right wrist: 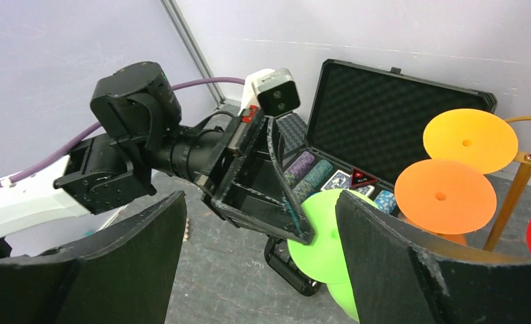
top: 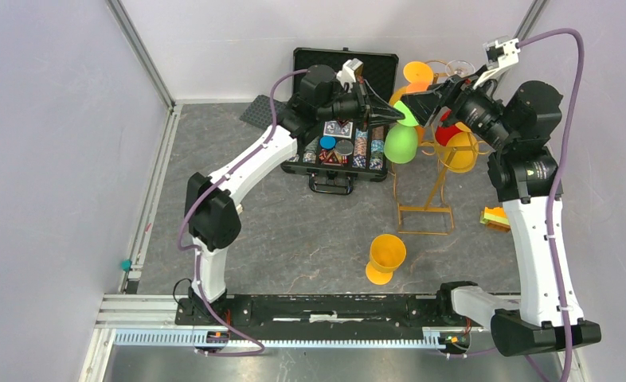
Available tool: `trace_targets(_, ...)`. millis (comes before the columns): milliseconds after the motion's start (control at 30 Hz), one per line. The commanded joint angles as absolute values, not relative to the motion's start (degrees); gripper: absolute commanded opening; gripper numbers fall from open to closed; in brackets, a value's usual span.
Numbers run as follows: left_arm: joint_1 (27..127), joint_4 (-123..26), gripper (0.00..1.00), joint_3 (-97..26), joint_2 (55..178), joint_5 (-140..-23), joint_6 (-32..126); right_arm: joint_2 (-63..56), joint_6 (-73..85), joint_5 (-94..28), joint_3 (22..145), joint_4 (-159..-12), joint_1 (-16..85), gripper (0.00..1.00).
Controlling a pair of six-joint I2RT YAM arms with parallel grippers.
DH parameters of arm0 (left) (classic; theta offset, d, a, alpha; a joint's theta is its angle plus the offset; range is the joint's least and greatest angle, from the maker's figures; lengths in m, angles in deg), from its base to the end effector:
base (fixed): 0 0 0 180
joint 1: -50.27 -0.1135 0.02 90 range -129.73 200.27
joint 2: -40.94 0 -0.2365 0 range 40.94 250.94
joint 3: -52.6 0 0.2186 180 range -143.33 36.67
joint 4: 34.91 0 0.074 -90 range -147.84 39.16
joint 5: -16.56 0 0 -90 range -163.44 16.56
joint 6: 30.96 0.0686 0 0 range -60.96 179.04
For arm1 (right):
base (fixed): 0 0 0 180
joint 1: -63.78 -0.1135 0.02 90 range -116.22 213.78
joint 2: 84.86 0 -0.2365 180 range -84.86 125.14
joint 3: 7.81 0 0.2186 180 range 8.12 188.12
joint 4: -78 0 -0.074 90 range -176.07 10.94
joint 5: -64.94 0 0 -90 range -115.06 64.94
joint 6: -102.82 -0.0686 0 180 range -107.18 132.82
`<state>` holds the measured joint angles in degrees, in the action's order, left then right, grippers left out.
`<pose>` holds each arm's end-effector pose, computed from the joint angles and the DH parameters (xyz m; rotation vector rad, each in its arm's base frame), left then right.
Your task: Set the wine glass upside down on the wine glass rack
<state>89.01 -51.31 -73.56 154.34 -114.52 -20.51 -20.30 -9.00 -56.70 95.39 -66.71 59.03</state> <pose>0.3248 -0.3184 0.3708 -0.0384 2.1282 -2.0035 0.2176 0.0542 0.4713 -0.2240 1.5573 0.7827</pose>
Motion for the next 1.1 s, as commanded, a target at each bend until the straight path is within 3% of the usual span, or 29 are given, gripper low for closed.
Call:
trace_targets(0,90.3,-46.6,0.02,-78.4,156.2,-113.3,-24.1,-21.3,-8.8,-55.7,95.2,-68.1,59.3,0.85)
trace_targets(1067,93.1,-46.9,0.02,-78.2,159.3,-109.1,-23.4,-22.7,-7.4,-54.8,93.7,-66.2,59.3,0.86)
